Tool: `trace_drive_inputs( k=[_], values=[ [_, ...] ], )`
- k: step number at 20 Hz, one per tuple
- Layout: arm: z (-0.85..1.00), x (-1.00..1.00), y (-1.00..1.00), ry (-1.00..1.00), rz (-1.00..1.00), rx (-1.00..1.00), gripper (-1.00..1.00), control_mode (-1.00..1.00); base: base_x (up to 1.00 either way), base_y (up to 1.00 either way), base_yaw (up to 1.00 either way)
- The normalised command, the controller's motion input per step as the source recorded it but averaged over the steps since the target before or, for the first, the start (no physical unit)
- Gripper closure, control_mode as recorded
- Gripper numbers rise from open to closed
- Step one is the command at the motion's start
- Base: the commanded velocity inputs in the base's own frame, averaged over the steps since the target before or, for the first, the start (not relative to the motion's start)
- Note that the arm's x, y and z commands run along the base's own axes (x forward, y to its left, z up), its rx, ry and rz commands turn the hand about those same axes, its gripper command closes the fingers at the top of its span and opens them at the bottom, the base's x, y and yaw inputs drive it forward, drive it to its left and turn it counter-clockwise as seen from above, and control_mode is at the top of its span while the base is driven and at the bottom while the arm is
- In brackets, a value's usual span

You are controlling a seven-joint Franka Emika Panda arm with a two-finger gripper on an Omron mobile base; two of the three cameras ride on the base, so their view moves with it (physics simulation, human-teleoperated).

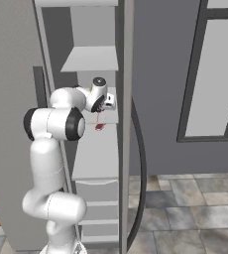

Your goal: Store the hot dog in the freezer for long-term storage. Close the freezer door after placing the cooked food.

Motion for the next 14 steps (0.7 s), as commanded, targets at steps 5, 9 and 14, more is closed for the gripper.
trace_drive_inputs(
  k=[5,9,14],
  values=[
    [0.0,0.03,0.01,0.0,0.0,0.0,-1.0,-1.0,0.0,0.0,0.0],
    [0.0,0.0,0.0,0.0,0.0,0.0,-1.0,-1.0,0.0,0.0,0.0],
    [0.0,0.0,0.0,-0.01,0.0,0.0,-1.0,-1.0,0.0,0.0,0.0]
  ],
)
